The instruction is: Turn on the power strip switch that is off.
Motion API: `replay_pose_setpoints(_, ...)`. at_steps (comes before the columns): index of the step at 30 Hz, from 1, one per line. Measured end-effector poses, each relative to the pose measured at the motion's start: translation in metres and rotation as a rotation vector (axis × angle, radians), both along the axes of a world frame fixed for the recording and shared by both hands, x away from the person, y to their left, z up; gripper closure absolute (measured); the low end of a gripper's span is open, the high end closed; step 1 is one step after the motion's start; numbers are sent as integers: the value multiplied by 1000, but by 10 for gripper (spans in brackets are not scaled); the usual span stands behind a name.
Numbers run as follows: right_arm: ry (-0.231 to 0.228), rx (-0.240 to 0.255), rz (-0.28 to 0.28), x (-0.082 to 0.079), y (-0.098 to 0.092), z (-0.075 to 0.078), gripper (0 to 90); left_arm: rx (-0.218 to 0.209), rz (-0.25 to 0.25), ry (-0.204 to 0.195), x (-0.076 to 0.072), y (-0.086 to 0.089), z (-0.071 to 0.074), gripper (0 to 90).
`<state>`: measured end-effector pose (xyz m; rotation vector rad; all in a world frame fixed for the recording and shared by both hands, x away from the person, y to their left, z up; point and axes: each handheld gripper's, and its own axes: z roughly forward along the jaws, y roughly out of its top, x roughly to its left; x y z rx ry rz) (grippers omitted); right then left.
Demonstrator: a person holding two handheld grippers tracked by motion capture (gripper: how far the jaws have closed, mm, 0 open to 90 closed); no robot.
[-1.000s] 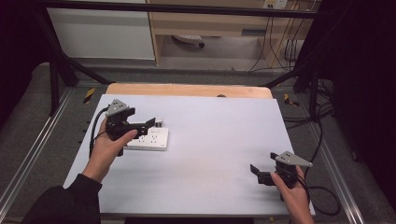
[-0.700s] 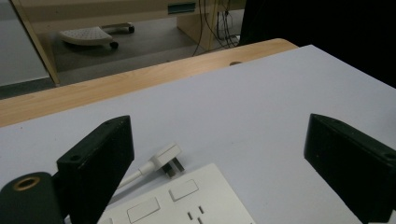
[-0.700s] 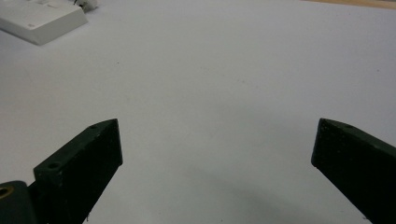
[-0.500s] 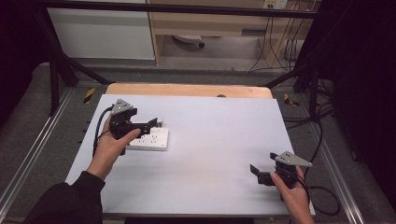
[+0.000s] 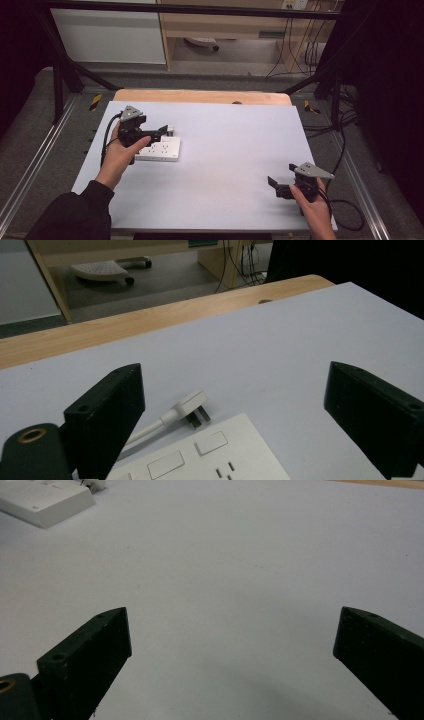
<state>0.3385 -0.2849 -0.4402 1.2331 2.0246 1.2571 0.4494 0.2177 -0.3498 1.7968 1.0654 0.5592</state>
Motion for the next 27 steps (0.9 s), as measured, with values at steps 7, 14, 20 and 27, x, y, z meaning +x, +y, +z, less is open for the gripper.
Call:
replay_pose_setpoints(7,1,2,2,0,0,-1,24,17,4,13,3,-1,-4,97)
replay_pose_setpoints(14,1,-2,0,-1,1,0,24,28,3,24,6,-2,-10,113)
replay_pose_setpoints(20,10,1,2,0,1,-1,25,1,-2,56,12,0,-20,175)
replay_pose_setpoints(27,10,-5,4,0,1,-1,26,10,2,70,19,-2,-29,210)
